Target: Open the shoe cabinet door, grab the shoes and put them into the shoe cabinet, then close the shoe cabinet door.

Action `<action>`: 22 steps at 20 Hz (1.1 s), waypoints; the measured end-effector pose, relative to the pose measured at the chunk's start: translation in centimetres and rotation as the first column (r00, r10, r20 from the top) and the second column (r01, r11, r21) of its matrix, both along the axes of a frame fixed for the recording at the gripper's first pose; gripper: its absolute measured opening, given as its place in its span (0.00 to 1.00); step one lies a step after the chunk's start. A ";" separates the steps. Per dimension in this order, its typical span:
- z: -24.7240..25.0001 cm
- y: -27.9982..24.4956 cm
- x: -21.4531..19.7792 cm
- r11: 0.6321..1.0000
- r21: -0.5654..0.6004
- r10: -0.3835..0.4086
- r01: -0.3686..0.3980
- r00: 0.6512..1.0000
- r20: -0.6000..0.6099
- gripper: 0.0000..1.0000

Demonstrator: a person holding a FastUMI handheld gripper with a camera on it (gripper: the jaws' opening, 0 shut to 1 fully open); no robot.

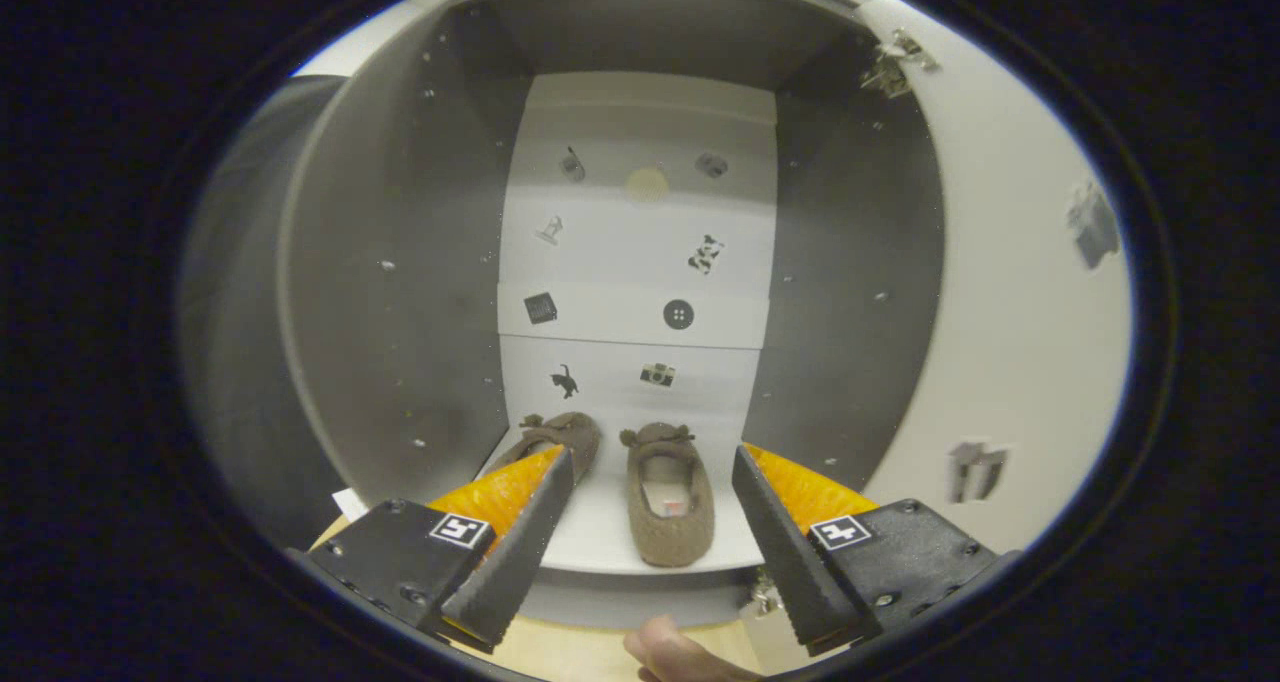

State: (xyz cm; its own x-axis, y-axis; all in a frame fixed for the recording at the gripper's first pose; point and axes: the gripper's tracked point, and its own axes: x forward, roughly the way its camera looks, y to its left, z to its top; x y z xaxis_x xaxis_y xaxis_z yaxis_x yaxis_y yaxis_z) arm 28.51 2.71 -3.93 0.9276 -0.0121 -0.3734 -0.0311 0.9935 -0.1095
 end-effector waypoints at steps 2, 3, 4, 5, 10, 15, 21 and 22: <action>2.3 0.0 -3.5 0.999 0.005 0.035 -0.035 0.999 0.012 1.00; 3.6 -0.1 -5.5 0.998 -0.002 0.055 -0.055 0.998 0.021 1.00; 4.9 -0.7 -7.5 0.998 -0.013 0.057 -0.056 0.998 0.037 1.00; 6.2 -1.6 -9.5 0.999 -0.031 0.043 -0.041 0.998 0.052 1.00; 10.3 -4.3 -20.3 0.996 -0.084 0.049 -0.041 0.994 0.093 1.00; 13.9 -8.4 -28.9 0.994 -0.082 0.085 -0.069 0.975 0.204 1.00; 17.8 -13.9 -38.2 0.992 -0.112 0.085 -0.051 0.941 0.328 1.00; 17.9 -15.1 -39.2 0.992 -0.110 0.090 -0.054 0.933 0.348 1.00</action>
State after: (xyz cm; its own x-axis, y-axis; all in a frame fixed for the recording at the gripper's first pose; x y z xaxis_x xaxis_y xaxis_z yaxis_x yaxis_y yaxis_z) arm -10.72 -12.36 13.96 0.9989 0.0399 -0.0236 -0.0442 0.9740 -0.2221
